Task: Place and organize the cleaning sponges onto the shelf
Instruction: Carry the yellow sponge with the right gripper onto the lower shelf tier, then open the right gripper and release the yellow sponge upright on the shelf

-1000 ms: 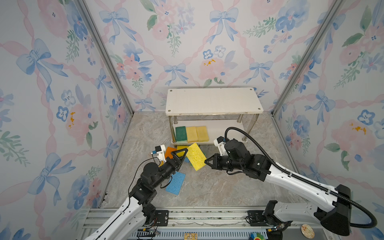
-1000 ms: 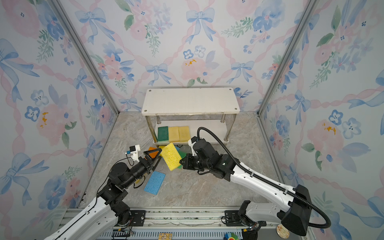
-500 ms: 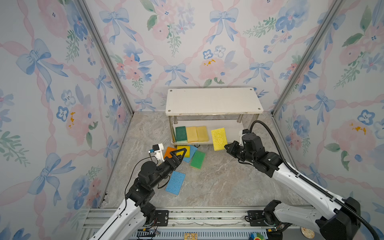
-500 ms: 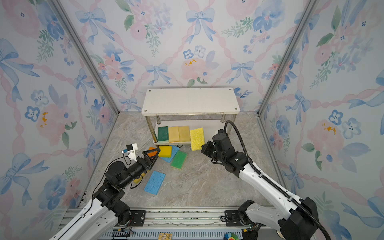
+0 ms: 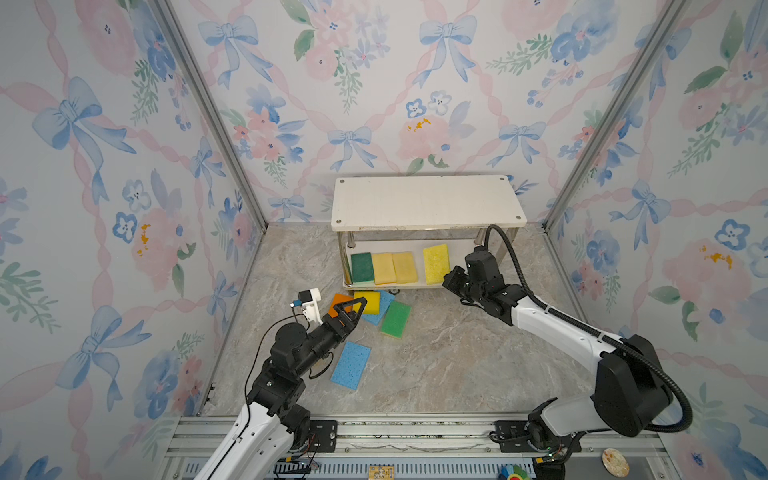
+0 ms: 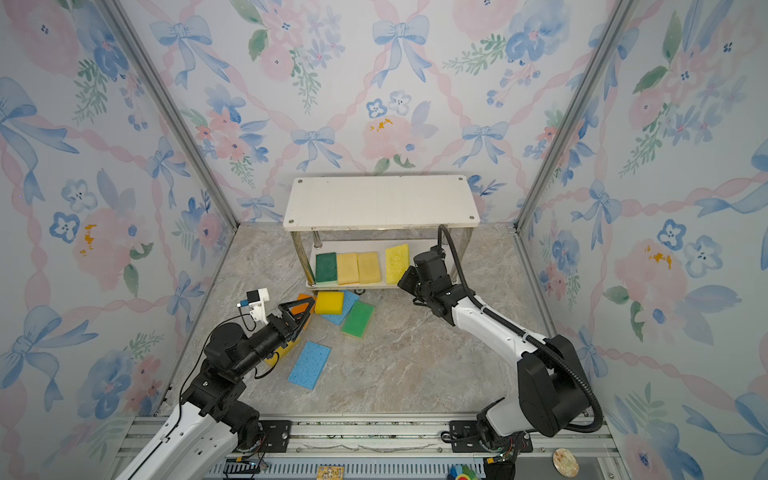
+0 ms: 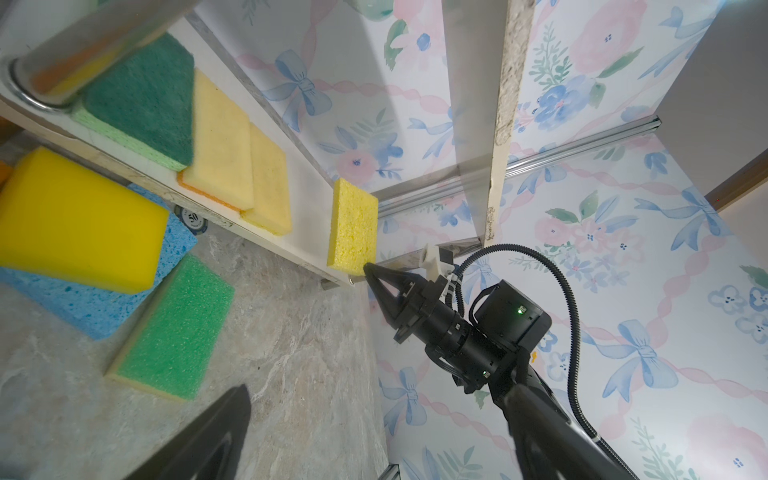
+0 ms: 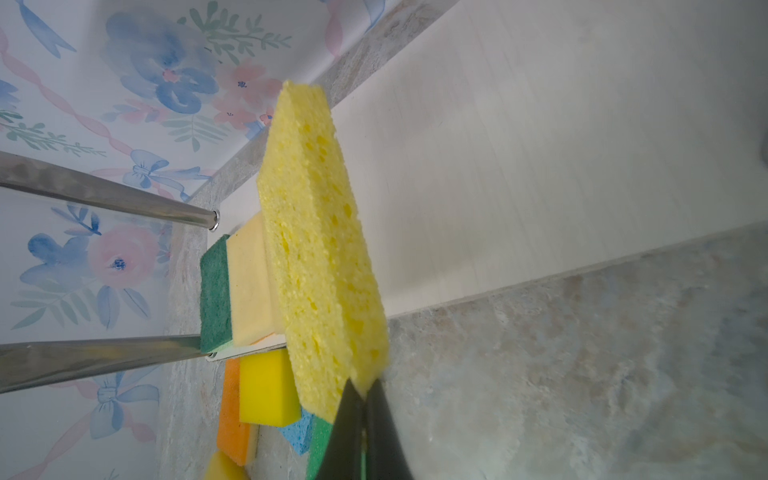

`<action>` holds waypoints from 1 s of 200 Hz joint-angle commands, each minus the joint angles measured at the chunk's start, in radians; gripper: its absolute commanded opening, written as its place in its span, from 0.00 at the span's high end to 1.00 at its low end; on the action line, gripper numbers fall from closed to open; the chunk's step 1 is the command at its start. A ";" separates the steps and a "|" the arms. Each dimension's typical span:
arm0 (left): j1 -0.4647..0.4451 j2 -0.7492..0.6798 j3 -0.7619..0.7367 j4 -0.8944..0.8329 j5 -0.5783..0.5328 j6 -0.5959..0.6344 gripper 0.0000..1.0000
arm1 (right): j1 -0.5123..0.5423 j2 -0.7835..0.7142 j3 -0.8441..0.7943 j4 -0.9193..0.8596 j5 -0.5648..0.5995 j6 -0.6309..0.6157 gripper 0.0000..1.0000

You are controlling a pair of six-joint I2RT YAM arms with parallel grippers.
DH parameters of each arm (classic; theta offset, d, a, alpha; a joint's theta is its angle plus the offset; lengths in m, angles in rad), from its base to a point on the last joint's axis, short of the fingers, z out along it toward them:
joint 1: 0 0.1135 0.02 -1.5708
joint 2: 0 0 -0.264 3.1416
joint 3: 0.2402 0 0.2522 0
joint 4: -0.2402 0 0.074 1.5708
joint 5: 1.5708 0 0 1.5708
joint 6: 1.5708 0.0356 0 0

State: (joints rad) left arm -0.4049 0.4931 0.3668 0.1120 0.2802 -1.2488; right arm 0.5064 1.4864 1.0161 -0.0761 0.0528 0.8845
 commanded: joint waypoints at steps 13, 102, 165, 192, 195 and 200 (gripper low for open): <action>0.023 -0.006 -0.021 -0.011 0.046 0.017 0.02 | -0.048 0.088 0.061 0.085 -0.063 -0.054 1.00; 0.049 0.002 -0.020 -0.016 0.070 0.020 0.02 | -0.083 0.249 0.137 0.086 -0.128 -0.083 1.00; 0.063 -0.005 -0.025 -0.025 0.082 0.015 0.02 | -0.090 0.300 0.146 0.111 -0.154 -0.080 1.00; 0.066 -0.005 -0.030 -0.026 0.084 0.012 0.02 | -0.090 0.312 0.151 0.107 -0.153 -0.070 0.62; 0.067 -0.005 -0.031 -0.026 0.085 0.012 0.02 | -0.090 0.313 0.151 0.106 -0.153 -0.069 0.56; 0.066 -0.006 -0.031 -0.026 0.086 0.011 0.02 | -0.089 0.313 0.150 0.104 -0.151 -0.067 0.49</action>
State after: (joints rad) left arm -0.3458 0.4953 0.3496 0.1013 0.3466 -1.2491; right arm 0.4259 1.7752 1.1336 0.0082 -0.0933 0.8169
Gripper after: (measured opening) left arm 0.979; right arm 0.341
